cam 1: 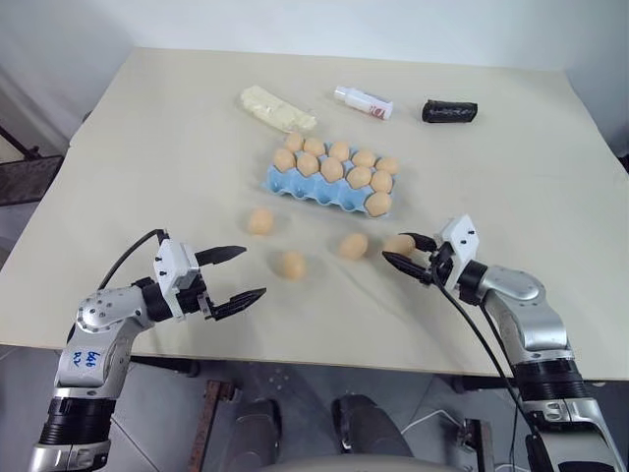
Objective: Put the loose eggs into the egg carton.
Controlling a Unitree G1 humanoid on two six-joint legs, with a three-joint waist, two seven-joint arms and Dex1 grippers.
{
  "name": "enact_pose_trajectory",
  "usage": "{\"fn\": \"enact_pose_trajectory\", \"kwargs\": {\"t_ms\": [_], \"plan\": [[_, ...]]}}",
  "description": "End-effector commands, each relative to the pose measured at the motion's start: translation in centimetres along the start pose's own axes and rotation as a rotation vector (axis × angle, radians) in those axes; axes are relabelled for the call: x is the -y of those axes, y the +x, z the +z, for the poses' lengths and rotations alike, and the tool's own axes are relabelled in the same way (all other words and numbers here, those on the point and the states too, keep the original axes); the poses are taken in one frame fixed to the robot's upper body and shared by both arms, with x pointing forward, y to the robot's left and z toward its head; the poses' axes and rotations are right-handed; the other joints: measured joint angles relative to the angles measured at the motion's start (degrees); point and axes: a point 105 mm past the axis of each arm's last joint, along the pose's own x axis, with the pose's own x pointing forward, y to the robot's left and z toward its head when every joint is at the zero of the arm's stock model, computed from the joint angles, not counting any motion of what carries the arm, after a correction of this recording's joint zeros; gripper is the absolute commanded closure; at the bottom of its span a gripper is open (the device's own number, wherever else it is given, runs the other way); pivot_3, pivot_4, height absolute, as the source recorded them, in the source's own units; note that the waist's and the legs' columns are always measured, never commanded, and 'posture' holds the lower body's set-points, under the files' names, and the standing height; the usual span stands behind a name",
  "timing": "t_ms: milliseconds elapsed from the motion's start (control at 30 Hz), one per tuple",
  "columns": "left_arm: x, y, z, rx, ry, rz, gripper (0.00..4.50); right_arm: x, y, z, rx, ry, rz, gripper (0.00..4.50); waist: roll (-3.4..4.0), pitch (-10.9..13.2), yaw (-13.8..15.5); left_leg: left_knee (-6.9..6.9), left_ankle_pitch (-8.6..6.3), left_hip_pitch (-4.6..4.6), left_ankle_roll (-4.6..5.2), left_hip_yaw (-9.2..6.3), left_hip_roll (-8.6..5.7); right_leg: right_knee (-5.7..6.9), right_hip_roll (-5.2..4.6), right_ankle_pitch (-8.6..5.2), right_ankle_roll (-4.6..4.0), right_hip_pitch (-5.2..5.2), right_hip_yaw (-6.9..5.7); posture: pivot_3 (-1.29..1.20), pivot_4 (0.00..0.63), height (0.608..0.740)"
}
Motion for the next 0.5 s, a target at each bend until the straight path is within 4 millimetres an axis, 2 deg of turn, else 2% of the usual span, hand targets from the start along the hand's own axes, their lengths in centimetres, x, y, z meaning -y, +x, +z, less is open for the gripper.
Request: {"fn": "enact_pose_trajectory", "kwargs": {"t_ms": [33, 133, 267, 333, 400, 500], "plan": [[-0.5, -0.6, 0.7, 0.024, 0.014, 0.056, 0.00, -1.6, 2.5, 4.8, 0.104, -0.053, 0.051, 2.21, 0.00, 0.0, -0.3, -0.01, 0.00, 0.00, -0.01, 0.01, 0.00, 0.04, 0.00, 0.00, 0.00, -0.03, -0.01, 0.00, 0.150, 0.740], [-0.5, -0.7, 0.3, 0.021, 0.001, 0.077, 0.00, -1.6, 5.0, 6.2, 0.096, -0.063, 0.018, 2.21, 0.01, 0.0, -0.3, 0.02, 0.03, 0.06, -0.03, 0.01, 0.01, 0.19, 0.00, 0.01, -0.02, -0.06, -0.03, 0.00, 0.150, 0.740], [-0.4, -0.4, 0.1, 0.024, -0.004, 0.087, 0.00, 0.5, 9.8, 7.4, 0.083, -0.111, -0.096, 2.21, 0.01, 0.0, 0.0, 0.04, 0.05, 0.07, -0.03, -0.02, -0.04, 0.22, -0.17, 0.03, -0.05, -0.11, -0.33, 0.00, 0.150, 0.740], [-0.4, -0.3, 0.2, 0.029, -0.004, 0.092, 0.00, 1.0, 10.9, 7.4, 0.071, -0.133, -0.115, 2.21, 0.01, 0.0, 0.1, 0.05, 0.06, 0.03, -0.02, 0.00, -0.09, 0.23, -0.39, 0.03, -0.06, -0.20, -0.66, 0.00, 0.150, 0.740], [-0.4, -0.3, 0.3, 0.032, -0.002, 0.098, 0.00, 1.4, 11.1, 7.0, 0.061, -0.138, -0.122, 2.21, 0.01, 0.0, 0.2, 0.03, 0.03, -0.05, 0.00, 0.01, -0.12, 0.26, -0.58, 0.04, -0.07, -0.33, -1.06, 0.00, 0.150, 0.740], [-0.4, -0.5, 0.5, 0.038, 0.000, 0.111, 0.00, 2.0, 10.9, 6.6, 0.057, -0.140, -0.124, 1.26, 0.01, 0.0, 0.1, 0.01, 0.01, -0.24, -0.02, 0.07, -0.12, 0.47, -0.79, 0.04, -0.07, -0.69, -1.56, 0.00, 0.150, 0.740]]}}
